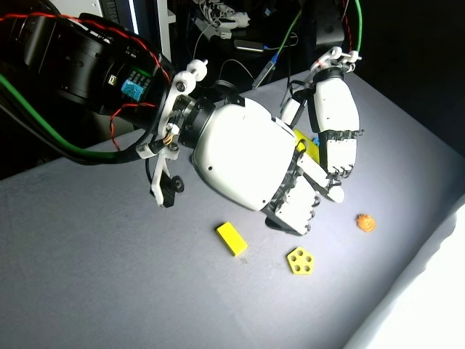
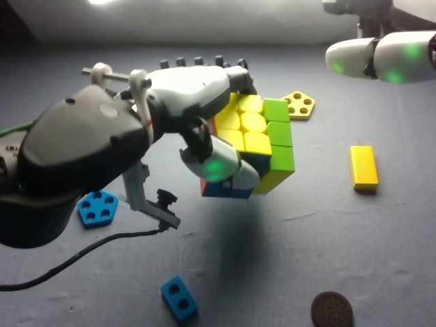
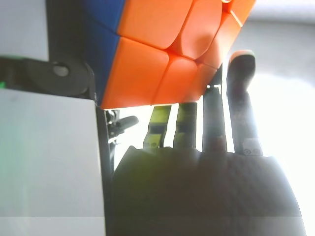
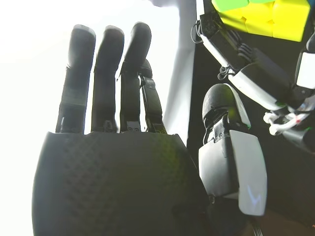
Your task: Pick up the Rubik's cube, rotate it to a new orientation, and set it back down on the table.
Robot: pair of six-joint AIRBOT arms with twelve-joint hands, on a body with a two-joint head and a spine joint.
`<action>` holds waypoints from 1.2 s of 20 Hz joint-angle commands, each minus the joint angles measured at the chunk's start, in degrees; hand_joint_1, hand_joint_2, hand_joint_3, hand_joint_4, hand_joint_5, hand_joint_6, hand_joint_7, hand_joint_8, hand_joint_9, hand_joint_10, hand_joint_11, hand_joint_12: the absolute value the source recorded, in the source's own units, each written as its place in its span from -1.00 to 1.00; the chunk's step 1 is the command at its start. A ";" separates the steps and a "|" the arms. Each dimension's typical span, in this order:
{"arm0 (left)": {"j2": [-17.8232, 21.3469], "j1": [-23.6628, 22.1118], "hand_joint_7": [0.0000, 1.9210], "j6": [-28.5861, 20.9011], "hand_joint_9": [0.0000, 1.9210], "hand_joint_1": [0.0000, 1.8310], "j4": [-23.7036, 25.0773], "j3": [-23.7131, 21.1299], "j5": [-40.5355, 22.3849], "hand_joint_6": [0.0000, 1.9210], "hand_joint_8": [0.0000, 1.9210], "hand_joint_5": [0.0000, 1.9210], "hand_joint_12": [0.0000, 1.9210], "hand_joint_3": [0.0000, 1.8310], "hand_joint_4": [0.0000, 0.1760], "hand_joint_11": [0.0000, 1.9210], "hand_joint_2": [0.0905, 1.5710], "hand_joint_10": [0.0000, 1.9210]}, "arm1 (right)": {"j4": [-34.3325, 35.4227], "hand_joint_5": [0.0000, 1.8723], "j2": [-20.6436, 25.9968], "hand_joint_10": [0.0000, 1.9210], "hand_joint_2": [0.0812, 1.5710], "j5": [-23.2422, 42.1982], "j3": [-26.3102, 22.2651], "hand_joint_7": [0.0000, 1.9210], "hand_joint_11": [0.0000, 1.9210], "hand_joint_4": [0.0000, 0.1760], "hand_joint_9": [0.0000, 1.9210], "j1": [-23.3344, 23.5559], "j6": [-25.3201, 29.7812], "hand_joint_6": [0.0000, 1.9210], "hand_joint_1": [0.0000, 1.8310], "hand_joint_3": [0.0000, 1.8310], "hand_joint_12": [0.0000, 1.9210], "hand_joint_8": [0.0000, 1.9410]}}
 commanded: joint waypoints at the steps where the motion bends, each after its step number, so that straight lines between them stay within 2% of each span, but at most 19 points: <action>1: 0.30 0.02 -0.52 -2.84 -0.74 0.09 4.89 0.13 -3.61 0.76 1.00 -0.53 1.00 -1.00 -1.00 -0.72 0.82 1.00 | -2.26 -0.77 0.37 0.80 0.60 5.51 -0.02 -0.52 -0.63 -1.00 -0.60 0.78 0.22 -1.00 -0.92 -1.00 1.00 0.29; 3: 0.26 1.87 -0.51 -7.14 -0.73 0.09 8.49 0.83 -3.90 0.78 0.97 -0.53 1.00 -1.00 -1.00 -0.71 0.81 0.98 | -3.62 -0.77 0.36 0.79 0.59 6.42 -0.02 -0.52 -0.62 -1.00 -0.59 0.27 0.72 -1.00 -0.89 -1.00 1.00 0.29; 5: 0.23 3.22 -0.53 -10.23 -0.75 0.08 10.70 1.59 -3.96 0.80 1.00 -0.55 1.00 -1.00 -1.00 -0.72 0.83 1.00 | -4.60 -0.77 0.36 0.63 0.58 6.81 -0.04 -0.54 -0.67 -1.00 -0.60 0.08 1.86 -1.00 -0.90 -1.00 1.00 0.04; 6: 0.16 3.81 -0.53 -11.44 -0.75 0.08 11.55 1.96 -4.15 0.79 1.00 -0.54 1.00 -1.00 -1.00 -0.73 0.83 1.00 | -6.37 -0.75 0.35 0.42 0.56 7.54 -0.05 -0.58 -0.74 -1.00 -0.64 0.00 3.52 -0.99 -0.90 -1.00 0.91 -0.27; 7: 0.11 4.48 -0.53 -12.52 -0.75 0.09 12.29 2.38 -4.49 0.78 1.00 -0.54 1.00 -1.00 -1.00 -0.73 0.83 1.00 | -9.19 -0.77 0.35 0.12 0.56 9.27 -0.09 -0.61 -0.84 -1.00 -0.69 -0.38 6.30 -1.00 -0.95 -1.00 0.78 -0.59; 9: -0.02 5.34 -0.53 -14.03 -0.76 0.09 13.25 3.01 -5.00 0.77 1.00 -0.54 1.00 -1.00 -1.00 -0.72 0.82 1.00 | -10.89 -0.83 0.35 -0.34 0.57 11.14 -0.44 -0.71 -0.98 -1.00 -0.77 -0.73 7.32 -1.00 -1.00 -1.00 0.54 -0.93; 11: -0.40 6.06 -0.51 -15.04 -0.74 0.11 13.65 3.69 -5.52 0.73 1.00 -0.52 1.00 -1.00 -1.00 -0.71 0.81 0.98 | -11.08 -0.86 0.35 -0.72 0.55 11.15 -0.57 -0.77 -1.00 -1.00 -0.78 -1.19 7.31 -1.00 -0.98 -1.00 0.11 -1.00; 12: -0.67 6.33 -0.52 -15.47 -0.74 0.09 13.76 4.01 -5.76 0.77 1.00 -0.55 1.00 -1.00 -1.00 -0.72 0.82 0.99 | -11.15 -0.86 0.35 -0.81 0.54 11.15 -0.56 -0.77 -1.00 -1.00 -0.75 -1.39 7.31 -1.00 -0.96 -1.00 0.00 -1.00; 15: -1.80 7.11 -0.53 -16.52 -0.76 0.09 14.43 5.10 -6.38 0.76 1.00 -0.52 1.00 -1.00 -1.00 -0.74 0.82 0.98 | -11.97 -0.87 0.36 -0.93 0.54 11.15 -0.54 -0.79 -1.00 -1.00 -0.73 -1.71 7.31 -1.00 -0.99 -1.00 -0.04 -1.00; 16: -2.21 7.22 -0.53 -16.60 -0.75 0.09 14.63 5.47 -6.38 0.78 1.00 -0.54 1.00 -1.00 -1.00 -0.73 0.82 0.99 | -12.04 -0.88 0.37 -0.95 0.55 11.15 -0.54 -0.82 -1.00 -1.00 -0.75 -1.81 7.30 -1.00 -0.99 -1.00 -0.12 -1.00; 21: -2.89 8.31 -0.52 -17.61 -0.74 0.10 14.71 5.71 -7.44 0.75 1.00 -0.53 1.00 -1.00 -1.00 -0.73 0.81 0.98 | -13.04 -0.85 0.37 -0.96 0.54 10.49 -0.57 -0.78 -1.00 -1.00 -0.71 -1.81 7.39 -0.99 -0.95 -1.00 -0.06 -0.99; 22: -2.89 8.48 -0.52 -17.69 -0.75 0.09 14.71 5.69 -7.44 0.76 1.00 -0.54 1.00 -1.00 -1.00 -0.74 0.82 0.98 | -14.47 -0.85 0.36 -0.97 0.54 10.00 -0.57 -0.78 -1.00 -1.00 -0.71 -1.82 7.91 -0.99 -0.95 -1.00 -0.01 -1.00; 24: -2.89 8.77 -0.54 -17.86 -0.76 0.08 14.70 5.60 -7.54 0.77 1.00 -0.53 1.00 -1.00 -1.00 -0.76 0.82 0.96 | -21.00 -0.86 0.32 -0.98 0.55 10.11 -0.57 -0.81 -1.00 -1.00 -0.72 -2.81 10.18 -1.00 -0.95 -1.00 -0.05 -1.00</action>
